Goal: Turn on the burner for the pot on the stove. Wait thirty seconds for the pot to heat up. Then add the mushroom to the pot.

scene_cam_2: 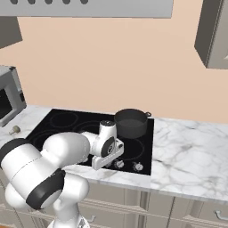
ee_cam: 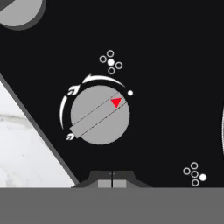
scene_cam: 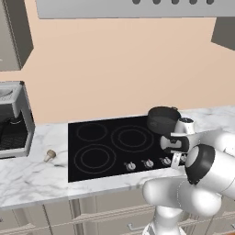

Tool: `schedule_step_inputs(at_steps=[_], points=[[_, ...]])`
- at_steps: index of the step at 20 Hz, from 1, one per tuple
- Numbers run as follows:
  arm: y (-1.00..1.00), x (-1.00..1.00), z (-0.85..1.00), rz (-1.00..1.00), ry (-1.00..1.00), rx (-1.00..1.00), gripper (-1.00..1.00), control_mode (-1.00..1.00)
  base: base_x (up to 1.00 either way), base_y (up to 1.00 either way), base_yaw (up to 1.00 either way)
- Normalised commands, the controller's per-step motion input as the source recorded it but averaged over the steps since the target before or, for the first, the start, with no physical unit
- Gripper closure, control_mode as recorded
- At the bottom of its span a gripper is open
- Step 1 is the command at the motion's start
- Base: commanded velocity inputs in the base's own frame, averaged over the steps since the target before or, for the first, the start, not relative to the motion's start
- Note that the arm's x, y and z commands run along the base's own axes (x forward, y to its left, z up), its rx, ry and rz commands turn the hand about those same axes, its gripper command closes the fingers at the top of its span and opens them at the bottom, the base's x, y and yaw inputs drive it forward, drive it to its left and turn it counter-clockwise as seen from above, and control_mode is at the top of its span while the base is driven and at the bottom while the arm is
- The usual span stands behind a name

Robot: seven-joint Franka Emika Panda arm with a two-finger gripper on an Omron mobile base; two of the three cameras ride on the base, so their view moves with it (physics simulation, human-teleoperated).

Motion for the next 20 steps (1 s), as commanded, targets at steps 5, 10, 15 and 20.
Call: schedule_step_inputs(at_steps=[5,10,15,20], points=[[0.0,0.0,0.0,0.0,0.0,0.0,1.0,-1.0,0.0,0.0,0.0],[0.0,0.0,0.0,0.0,0.0,0.0,1.0,-1.0,0.0,0.0,0.0],[0.0,0.0,0.0,0.0,0.0,0.0,1.0,-1.0,0.0,0.0,0.0],[0.0,0.0,0.0,0.0,0.0,0.0,1.0,-1.0,0.0,0.0,0.0]])
